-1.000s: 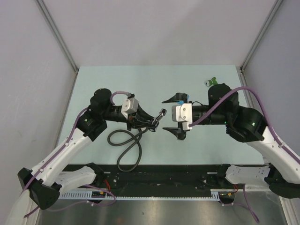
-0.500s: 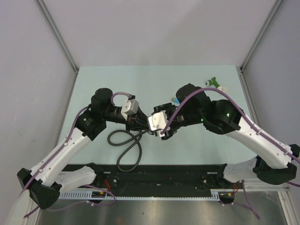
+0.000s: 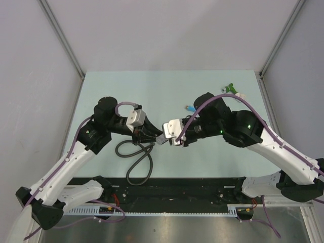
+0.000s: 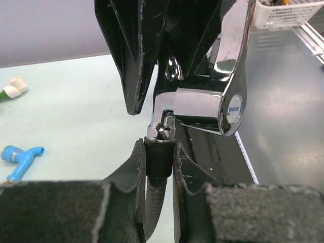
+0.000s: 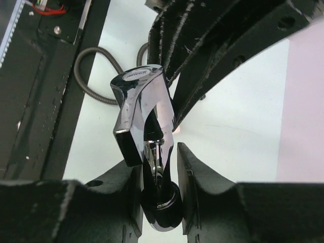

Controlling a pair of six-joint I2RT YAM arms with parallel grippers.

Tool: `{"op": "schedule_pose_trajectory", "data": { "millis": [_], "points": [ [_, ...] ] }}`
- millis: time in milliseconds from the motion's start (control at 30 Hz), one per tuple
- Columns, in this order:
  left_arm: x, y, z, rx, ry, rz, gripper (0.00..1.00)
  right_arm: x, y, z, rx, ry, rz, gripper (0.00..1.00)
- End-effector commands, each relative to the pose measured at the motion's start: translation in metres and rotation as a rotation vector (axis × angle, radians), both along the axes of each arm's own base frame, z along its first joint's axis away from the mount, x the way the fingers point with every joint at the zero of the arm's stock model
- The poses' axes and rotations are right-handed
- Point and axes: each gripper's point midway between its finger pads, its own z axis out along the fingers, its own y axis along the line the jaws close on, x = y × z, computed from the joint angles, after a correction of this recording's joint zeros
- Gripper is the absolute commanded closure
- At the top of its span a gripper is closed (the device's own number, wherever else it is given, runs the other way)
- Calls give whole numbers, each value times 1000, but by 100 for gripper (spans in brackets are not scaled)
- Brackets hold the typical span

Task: Install the water faucets

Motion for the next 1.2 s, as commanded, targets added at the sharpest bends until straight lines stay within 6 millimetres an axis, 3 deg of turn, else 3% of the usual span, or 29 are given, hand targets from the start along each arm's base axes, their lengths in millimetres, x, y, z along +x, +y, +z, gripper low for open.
{"op": "schedule_pose_trajectory", "data": {
  "millis": [0, 333, 633, 967, 1100, 1167],
  "points": [
    [19, 1, 42, -123, -154, 139, 100, 6, 35, 35, 221, 95, -40, 100],
    [58, 17, 53, -181, -256, 455, 100, 43, 46, 61, 452, 431, -291, 100],
    [74, 22, 49, -149, -395, 686, 100, 57, 53, 60, 496, 651, -412, 100],
    [84, 25, 59, -202, -484, 964, 100, 70, 50, 52, 519, 738, -552, 100],
    [95, 30, 53, -170, -473, 1156, 100, 80, 44, 48, 537, 732, -636, 100],
    [93, 24, 55, -172, -486, 1166, 90, 84, 40, 51, 563, 718, -657, 100]
  ]
}}
